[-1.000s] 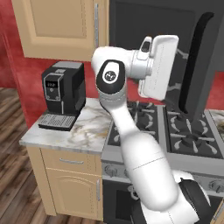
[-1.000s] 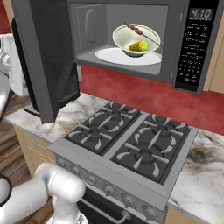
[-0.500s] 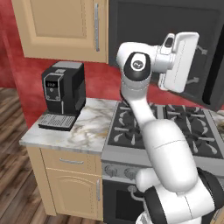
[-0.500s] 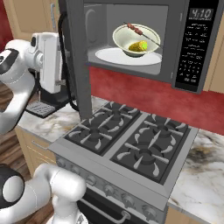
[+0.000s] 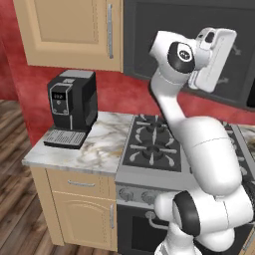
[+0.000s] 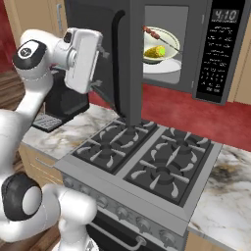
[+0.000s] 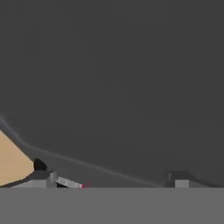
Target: Place the bowl containing the corn and kebab skewer in the microwave. Close the microwave door and press the start button to microwave the meal.
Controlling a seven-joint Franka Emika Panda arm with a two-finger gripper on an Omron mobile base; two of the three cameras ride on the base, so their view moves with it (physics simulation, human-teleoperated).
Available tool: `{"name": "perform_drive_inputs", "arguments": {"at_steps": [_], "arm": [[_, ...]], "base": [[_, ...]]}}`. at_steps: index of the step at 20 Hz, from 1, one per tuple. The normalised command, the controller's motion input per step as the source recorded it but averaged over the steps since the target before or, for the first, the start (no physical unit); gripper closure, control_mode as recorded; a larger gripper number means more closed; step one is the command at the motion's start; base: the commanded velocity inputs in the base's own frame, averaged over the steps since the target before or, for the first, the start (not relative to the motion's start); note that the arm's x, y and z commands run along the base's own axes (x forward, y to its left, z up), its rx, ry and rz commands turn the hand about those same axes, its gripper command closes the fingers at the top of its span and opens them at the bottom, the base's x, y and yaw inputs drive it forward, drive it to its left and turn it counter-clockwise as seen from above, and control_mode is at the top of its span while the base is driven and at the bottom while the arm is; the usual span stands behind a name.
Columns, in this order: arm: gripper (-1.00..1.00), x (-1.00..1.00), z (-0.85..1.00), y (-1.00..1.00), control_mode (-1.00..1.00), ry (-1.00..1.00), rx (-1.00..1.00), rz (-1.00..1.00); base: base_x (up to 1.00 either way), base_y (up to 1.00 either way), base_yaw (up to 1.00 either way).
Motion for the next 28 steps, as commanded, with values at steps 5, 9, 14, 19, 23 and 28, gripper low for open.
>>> {"name": "perform_drive_inputs", "arguments": {"at_steps": [5, 9, 14, 19, 23, 28], "arm": [[-1.00, 0.74, -0.07, -0.55, -1.00, -0.09, 0.28, 0.54], [-1.00, 0.77, -0.23, -0.41, -1.00, -0.11, 0.23, 0.58], [-1.00, 0.68, -0.27, -0.24, -1.00, -0.17, 0.18, 0.59], [-1.00, 0.67, -0.37, -0.21, -1.00, -0.31, 0.15, 0.58], [-1.00, 0.85, -0.34, -0.16, -1.00, -0.38, 0.11, 0.49], [-1.00, 0.97, -0.14, -0.02, -1.00, -0.36, 0.03, 0.26]], "base": [[0.00, 0.00, 0.00], [0.00, 0.00, 0.00], [0.00, 0.00, 0.00], [0.00, 0.00, 0.00], [0.00, 0.00, 0.00], [0.00, 0.00, 0.00]]}}
